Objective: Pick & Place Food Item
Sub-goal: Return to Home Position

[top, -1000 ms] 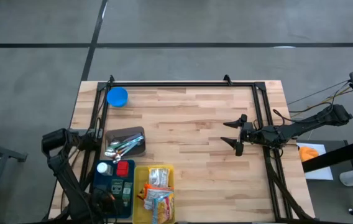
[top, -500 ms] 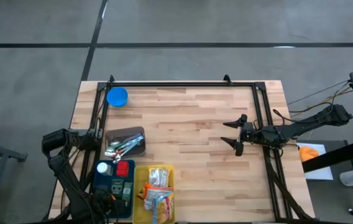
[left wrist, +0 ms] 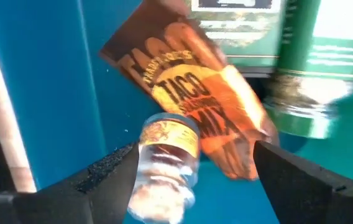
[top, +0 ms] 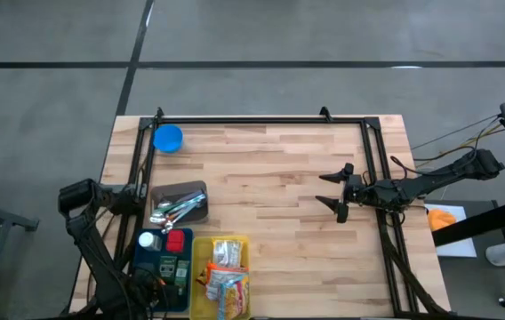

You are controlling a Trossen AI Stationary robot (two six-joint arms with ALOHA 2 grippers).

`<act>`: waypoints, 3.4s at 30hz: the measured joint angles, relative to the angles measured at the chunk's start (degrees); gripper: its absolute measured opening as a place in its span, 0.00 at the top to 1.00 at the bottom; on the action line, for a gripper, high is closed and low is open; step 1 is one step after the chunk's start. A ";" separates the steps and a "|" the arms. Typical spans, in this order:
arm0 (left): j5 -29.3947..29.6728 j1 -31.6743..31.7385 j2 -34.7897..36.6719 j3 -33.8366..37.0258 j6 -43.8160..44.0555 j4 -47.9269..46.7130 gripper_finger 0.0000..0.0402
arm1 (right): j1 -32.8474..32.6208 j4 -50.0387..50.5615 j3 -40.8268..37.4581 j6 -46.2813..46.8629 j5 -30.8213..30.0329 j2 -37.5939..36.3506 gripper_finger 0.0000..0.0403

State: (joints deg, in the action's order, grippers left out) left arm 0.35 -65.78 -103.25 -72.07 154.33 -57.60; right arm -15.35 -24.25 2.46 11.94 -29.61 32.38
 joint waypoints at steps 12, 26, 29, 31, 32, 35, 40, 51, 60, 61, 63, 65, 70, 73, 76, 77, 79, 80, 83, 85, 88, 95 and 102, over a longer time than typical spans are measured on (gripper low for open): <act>2.38 4.37 8.55 -0.07 -6.70 -5.79 0.20 | -0.01 0.05 0.00 0.00 0.01 0.02 0.13; 14.47 15.85 15.76 -0.04 -34.12 -15.05 0.20 | -0.02 0.04 0.00 0.00 0.00 0.00 0.13; 22.47 17.92 17.52 -0.02 -42.30 -15.42 0.20 | -0.01 0.04 0.00 0.00 0.00 0.02 0.13; 27.13 19.13 18.81 -0.02 -47.41 -15.32 0.20 | 0.00 0.04 0.01 0.00 0.00 0.00 0.13; 29.35 19.69 19.42 -0.02 -50.05 -15.20 0.20 | -0.02 0.04 0.00 0.00 0.00 0.00 0.13; 36.78 21.29 21.32 -0.02 -59.48 -13.17 0.20 | -0.01 0.02 0.00 -0.01 0.00 0.00 0.13; 50.77 23.70 23.26 0.04 -77.19 -7.76 0.20 | -0.01 0.02 0.00 0.00 0.00 0.00 0.13; 50.96 34.69 23.57 1.23 -117.86 18.13 0.20 | -0.02 0.02 0.00 0.00 0.00 0.02 0.13; 31.11 45.98 23.55 8.15 -142.87 43.76 0.20 | -0.01 0.02 0.00 -0.01 0.00 0.02 0.13; 28.19 47.45 23.56 9.37 -144.61 47.11 0.20 | -0.02 0.02 0.00 -0.01 0.00 0.02 0.13; 21.89 50.54 23.55 11.78 -147.58 53.09 0.20 | 0.00 0.02 0.00 0.00 0.00 0.02 0.13; 15.15 53.77 23.55 14.56 -150.06 59.25 0.20 | -0.01 0.02 0.00 0.00 0.00 0.01 0.13; -3.22 61.68 23.55 22.02 -157.09 74.00 0.23 | -0.02 0.02 0.00 -0.02 0.00 0.02 0.13; -12.37 66.54 23.56 25.23 -158.87 79.03 0.30 | -0.02 0.02 0.00 0.00 0.00 0.02 0.13; -15.08 70.74 23.70 27.22 -157.74 79.25 0.40 | -0.02 0.02 0.00 0.00 -0.02 0.02 0.13; -15.23 71.94 23.75 27.75 -157.27 79.21 0.44 | -0.01 0.02 0.00 -0.01 -0.01 0.02 0.13; -15.73 73.99 24.40 29.03 -156.92 78.83 0.53 | 0.00 0.02 0.00 0.00 -0.01 0.02 0.13; -16.01 74.77 24.73 29.67 -157.03 78.84 0.58 | 0.00 0.02 0.00 0.00 -0.02 0.01 0.13; -16.05 76.56 26.57 32.13 -157.16 78.98 0.73 | 0.00 0.02 0.00 0.00 -0.02 0.01 0.13; -15.85 77.26 28.27 34.30 -157.15 80.87 0.84 | -0.02 0.05 0.00 -0.01 -0.01 0.02 0.13; -13.28 77.40 31.63 39.15 -156.99 85.92 0.97 | -0.01 0.04 0.00 -0.01 -0.01 0.02 0.13; -8.45 77.25 43.23 56.46 -155.78 102.03 0.99 | -0.02 0.04 0.00 0.00 -0.02 0.02 0.13; -4.64 77.22 52.71 69.85 -155.70 114.35 0.99 | -0.02 0.02 0.00 -0.01 -0.02 0.02 0.13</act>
State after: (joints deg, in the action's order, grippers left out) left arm -4.29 11.44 -50.54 -2.22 -1.38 56.75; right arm -15.37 -24.23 2.46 11.93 -29.63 32.40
